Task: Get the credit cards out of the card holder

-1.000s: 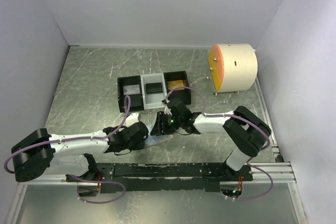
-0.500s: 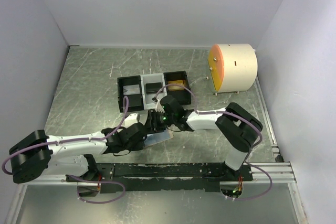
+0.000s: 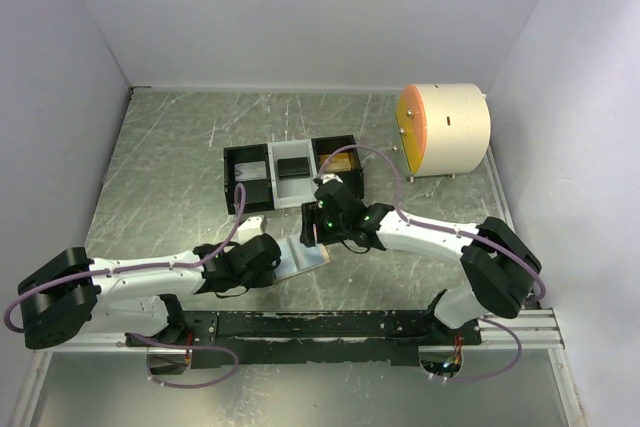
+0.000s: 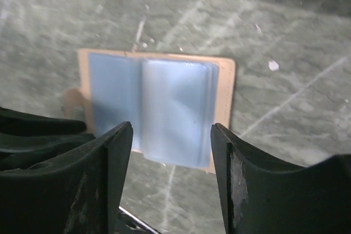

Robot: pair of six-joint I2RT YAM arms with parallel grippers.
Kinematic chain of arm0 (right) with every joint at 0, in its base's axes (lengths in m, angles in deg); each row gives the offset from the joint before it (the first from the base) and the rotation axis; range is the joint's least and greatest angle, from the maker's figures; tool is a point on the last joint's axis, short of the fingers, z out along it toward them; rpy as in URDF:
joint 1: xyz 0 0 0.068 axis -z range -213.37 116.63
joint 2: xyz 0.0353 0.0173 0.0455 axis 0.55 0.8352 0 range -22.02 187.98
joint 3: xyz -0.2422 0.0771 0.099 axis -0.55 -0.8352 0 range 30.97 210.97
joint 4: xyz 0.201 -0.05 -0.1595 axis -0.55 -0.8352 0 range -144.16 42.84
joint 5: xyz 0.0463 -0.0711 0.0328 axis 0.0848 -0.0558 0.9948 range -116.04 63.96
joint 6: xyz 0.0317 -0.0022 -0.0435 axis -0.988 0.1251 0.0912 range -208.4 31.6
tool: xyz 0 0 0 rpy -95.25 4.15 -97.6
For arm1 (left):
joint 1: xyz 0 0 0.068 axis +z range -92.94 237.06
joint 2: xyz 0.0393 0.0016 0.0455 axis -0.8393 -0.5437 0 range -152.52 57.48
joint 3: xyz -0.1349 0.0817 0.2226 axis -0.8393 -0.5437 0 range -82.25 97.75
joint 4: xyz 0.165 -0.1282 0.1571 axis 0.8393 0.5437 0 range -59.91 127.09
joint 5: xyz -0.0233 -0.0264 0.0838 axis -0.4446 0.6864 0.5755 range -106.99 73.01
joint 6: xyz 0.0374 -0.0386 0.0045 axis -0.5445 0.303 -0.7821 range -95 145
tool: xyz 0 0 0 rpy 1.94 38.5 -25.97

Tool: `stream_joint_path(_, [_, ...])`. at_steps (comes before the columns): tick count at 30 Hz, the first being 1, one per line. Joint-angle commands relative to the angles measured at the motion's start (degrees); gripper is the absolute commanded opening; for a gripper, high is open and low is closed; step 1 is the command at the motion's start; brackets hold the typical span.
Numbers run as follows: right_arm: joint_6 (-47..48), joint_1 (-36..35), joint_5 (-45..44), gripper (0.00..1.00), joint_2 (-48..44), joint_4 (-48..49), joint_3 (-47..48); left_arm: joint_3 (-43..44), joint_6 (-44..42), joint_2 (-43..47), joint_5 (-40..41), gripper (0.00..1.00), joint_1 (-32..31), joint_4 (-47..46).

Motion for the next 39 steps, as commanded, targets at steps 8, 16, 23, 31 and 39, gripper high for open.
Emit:
stream_joint_path(8, [4.4,-4.7,-6.7,0.63,5.7,-6.6,3.5,1.3,-0.1,-0.1,1.2,0.38,-0.6,-0.2])
stream_joint_path(16, [3.7,-8.0,-12.5,0.58,9.7,-9.1,7.5,1.1,0.2,0.7,1.5,0.37,-0.7,0.2])
stream_joint_path(23, [2.9,-9.3,-12.9,0.60,12.5,-9.6,8.3,0.7,0.1,0.7,1.3,0.38,-0.7,-0.5])
stream_joint_path(31, [2.6,-10.2,-15.2,0.62,15.6,-11.4,9.5,1.1,0.1,0.7,1.4,0.37,-0.8,0.1])
stream_joint_path(39, [2.2,-12.0,-19.9,0.66,16.5,-14.1,12.2,1.4,0.0,0.0,1.5,0.36,-0.8,0.4])
